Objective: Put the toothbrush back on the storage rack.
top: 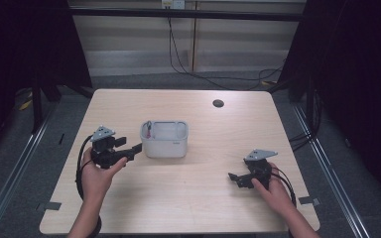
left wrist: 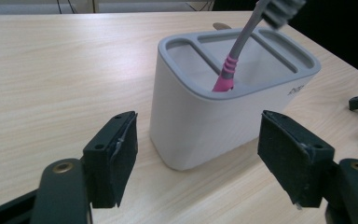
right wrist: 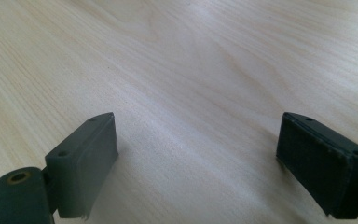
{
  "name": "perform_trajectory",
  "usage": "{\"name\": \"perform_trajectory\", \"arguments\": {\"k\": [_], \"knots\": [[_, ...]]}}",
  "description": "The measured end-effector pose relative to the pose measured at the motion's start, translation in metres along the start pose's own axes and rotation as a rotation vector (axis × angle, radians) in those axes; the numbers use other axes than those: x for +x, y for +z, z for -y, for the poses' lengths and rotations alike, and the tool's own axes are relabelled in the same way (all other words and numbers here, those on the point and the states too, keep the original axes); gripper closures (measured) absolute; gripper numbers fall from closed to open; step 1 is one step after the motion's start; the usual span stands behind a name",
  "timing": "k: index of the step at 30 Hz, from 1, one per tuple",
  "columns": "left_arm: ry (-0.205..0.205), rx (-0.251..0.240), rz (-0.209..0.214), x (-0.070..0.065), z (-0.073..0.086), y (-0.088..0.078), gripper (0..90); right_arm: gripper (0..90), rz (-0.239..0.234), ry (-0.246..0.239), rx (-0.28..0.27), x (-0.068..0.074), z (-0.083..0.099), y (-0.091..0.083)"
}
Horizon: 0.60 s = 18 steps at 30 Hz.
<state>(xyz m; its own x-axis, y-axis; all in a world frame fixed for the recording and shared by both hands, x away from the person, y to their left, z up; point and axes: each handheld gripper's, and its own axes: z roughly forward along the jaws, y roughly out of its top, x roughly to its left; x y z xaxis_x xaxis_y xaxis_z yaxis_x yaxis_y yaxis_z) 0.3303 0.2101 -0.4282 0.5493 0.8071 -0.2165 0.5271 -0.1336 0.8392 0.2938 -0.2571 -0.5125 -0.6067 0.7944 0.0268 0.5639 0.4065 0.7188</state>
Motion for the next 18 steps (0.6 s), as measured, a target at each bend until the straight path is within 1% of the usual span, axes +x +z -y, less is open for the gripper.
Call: {"name": "perform_trajectory", "arguments": {"k": [11, 13, 18], "knots": [[-0.012, 0.016, -0.003, 0.009, 0.010, -0.005, 26.7, 11.7, 0.000, 0.000, 0.000, 0.000, 0.000, 0.000], [-0.013, 0.013, -0.011, 0.010, 0.012, -0.005, 26.5, 11.7, 0.000, 0.000, 0.000, 0.000, 0.000, 0.000], [-0.013, 0.017, -0.010, 0.011, 0.015, -0.006, 25.2, 11.7, 0.000, 0.000, 0.000, 0.000, 0.000, 0.000]]}}
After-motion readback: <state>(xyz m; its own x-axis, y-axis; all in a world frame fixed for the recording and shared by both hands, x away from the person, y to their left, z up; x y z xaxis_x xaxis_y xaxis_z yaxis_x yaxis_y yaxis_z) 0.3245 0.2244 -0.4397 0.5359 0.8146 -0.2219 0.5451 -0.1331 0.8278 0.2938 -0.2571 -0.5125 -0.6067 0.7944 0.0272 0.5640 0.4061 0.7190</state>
